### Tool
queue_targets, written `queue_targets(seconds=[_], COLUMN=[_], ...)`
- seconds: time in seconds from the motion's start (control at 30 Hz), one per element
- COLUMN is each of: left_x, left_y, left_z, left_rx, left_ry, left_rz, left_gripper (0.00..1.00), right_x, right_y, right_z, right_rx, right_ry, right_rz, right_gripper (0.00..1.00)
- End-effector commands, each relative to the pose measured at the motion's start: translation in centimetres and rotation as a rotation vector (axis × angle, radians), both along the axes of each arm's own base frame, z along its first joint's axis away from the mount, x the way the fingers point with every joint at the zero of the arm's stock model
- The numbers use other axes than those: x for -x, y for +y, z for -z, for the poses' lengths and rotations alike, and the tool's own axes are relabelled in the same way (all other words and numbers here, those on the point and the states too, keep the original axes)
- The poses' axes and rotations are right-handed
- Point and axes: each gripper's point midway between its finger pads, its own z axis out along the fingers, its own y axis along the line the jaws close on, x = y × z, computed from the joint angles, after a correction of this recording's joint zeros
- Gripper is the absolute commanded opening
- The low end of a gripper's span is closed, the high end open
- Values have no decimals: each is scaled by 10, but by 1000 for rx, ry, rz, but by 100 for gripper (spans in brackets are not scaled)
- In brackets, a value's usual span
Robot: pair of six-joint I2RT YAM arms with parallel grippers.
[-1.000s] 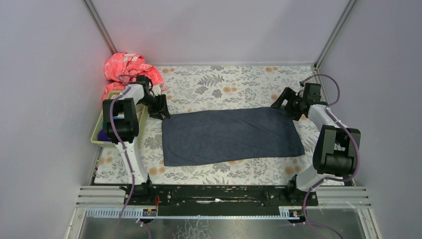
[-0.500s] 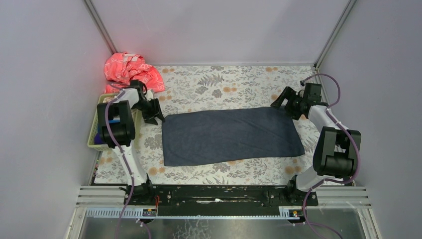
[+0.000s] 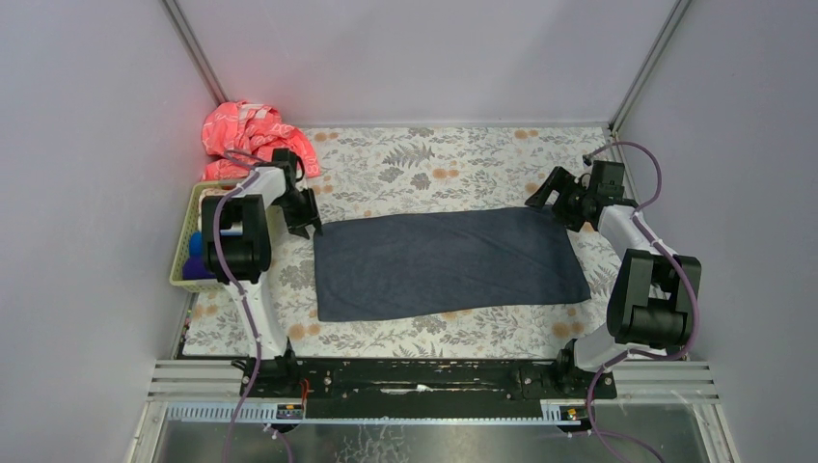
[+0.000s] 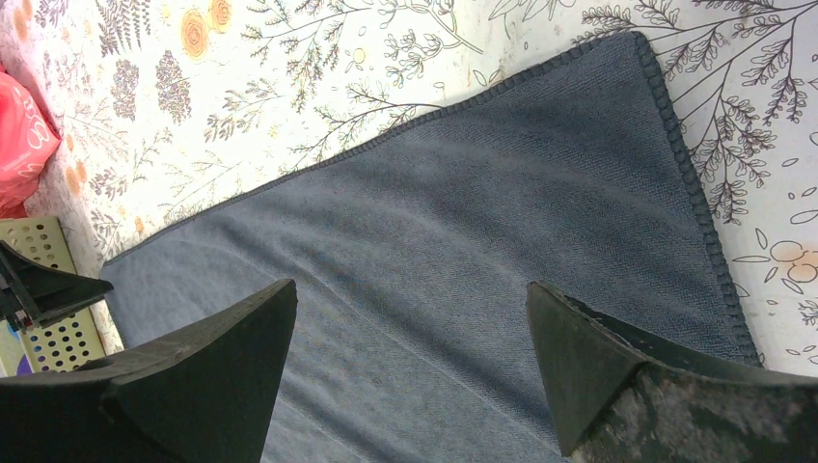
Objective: Roll the towels
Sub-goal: Fold the towel at the center of the board.
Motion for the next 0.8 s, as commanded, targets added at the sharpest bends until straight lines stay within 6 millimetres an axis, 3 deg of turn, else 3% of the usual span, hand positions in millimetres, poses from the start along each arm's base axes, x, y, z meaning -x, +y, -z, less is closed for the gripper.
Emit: queue_targets(seconds=[0.0, 0.17, 0.3, 0.43, 0.77], left_x=[-14, -9, -2, -10, -15], left_y=[12, -8, -5, -2, -7], left_z=[23, 32, 38, 27, 32], left_rx=[-123, -149, -176, -189, -149], left_ry=[-6, 26, 69, 36, 53], left_rz=[-14, 53, 64, 73, 113], left_gripper=[39, 39, 37, 38, 39], right_x=[-7, -7, -12, -26, -63], right_y=[4, 4, -2, -15, -50], right_z=[-18, -17, -17, -14, 25], right_rx=[-4, 2, 44, 127, 356], right_ry=[-66, -65, -55, -35, 99], right_rz=[-14, -11, -18, -33, -286], right_gripper=[95, 95, 95, 95, 85])
